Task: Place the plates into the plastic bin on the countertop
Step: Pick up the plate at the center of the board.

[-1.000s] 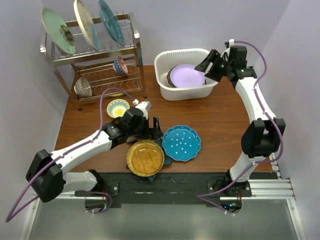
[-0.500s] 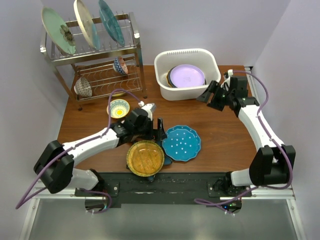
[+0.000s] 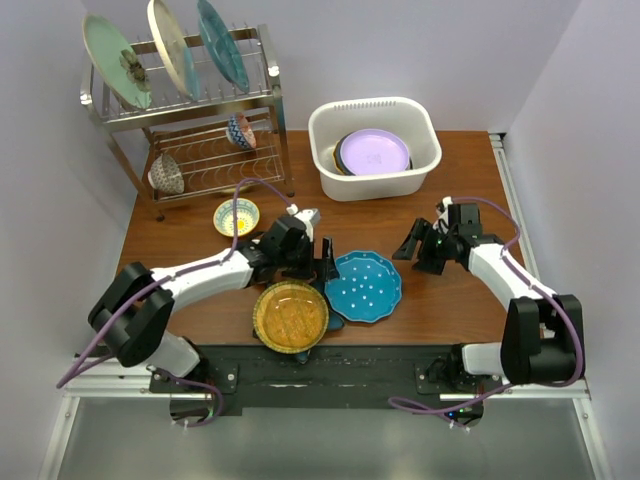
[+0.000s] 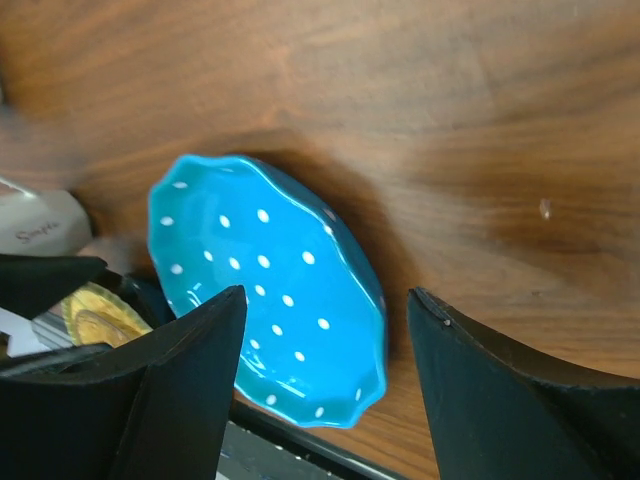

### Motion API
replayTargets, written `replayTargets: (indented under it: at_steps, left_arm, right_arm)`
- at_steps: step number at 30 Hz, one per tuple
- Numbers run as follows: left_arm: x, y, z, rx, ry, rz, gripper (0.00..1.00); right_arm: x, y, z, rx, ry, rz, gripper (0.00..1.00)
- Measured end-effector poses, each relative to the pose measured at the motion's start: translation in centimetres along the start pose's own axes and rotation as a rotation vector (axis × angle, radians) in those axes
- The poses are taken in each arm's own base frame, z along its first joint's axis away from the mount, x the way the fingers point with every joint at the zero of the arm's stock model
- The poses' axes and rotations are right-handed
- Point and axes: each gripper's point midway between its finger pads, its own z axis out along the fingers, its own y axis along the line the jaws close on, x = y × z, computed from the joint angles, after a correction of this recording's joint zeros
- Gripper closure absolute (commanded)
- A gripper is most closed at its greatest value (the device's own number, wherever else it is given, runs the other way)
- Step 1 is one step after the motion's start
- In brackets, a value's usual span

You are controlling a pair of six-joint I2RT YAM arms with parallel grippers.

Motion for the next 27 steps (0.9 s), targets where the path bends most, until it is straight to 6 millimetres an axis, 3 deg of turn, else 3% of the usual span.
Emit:
replayTargets:
  at_steps: [8,17,27]
  left_arm:
    - [-0.5,-0.3,1.3,0.007,0.005,0.000,0.04]
    - [0.3,0.1,3.4,0.008,0.047,-0.005,0.05]
    - [0.5,-0.5,4.8,0.059,0.060,-0.004,0.10]
  right_arm:
    - [2.4,-1.5,0.3,0.012,0.022,-0.001,0.37]
    - [5.9,-3.1,1.0,0.005,0.093,0.024,0.42]
    - [8.1,-2.4,1.1,-0.095,0.110,0.062,0.44]
